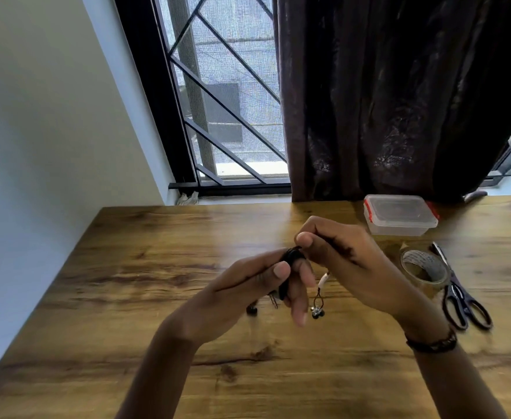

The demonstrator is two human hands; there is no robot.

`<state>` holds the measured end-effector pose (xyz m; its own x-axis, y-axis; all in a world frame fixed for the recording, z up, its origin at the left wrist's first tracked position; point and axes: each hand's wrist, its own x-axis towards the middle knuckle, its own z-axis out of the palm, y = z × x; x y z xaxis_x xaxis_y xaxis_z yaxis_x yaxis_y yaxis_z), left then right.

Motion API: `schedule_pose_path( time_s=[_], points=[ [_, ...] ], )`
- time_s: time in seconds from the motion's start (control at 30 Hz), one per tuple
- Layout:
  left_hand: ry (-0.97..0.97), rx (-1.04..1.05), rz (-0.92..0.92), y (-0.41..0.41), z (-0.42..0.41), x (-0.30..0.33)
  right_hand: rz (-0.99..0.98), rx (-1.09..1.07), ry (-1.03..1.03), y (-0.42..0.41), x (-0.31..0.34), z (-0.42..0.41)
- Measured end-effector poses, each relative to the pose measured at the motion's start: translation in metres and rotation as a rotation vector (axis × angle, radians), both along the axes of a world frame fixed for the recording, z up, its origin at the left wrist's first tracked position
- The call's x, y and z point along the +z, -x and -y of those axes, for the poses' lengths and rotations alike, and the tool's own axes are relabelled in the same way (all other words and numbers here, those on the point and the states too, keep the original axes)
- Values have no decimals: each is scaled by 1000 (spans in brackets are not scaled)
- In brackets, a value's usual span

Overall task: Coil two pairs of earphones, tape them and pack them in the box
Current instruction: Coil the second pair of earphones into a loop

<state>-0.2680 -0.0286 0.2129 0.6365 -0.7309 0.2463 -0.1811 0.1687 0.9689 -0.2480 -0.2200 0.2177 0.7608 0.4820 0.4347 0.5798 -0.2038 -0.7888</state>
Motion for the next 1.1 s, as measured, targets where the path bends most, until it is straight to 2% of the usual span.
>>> schedule_pose_path(
  time_s=[0.17,0.37,0.5,0.67,0.8,1.1],
  points=[
    [38,2,15,-3,2,-7,-219,11,-256,5,-33,-9],
    [52,54,-23,-9,1,-14,-398,26,-422,20,-61,-23],
    [15,82,-58,-10,0,-18,-380,-56,-371,26,-77,-32],
    [-28,100,-64,-15,-5,-21,-339,-133,-178,35,-78,-31],
    [-89,135,-31,-17,-5,-24,-207,-225,49,38,-69,-24],
    [-241,218,122,-19,2,-30,-98,-306,217,49,-50,-19]
  ],
)
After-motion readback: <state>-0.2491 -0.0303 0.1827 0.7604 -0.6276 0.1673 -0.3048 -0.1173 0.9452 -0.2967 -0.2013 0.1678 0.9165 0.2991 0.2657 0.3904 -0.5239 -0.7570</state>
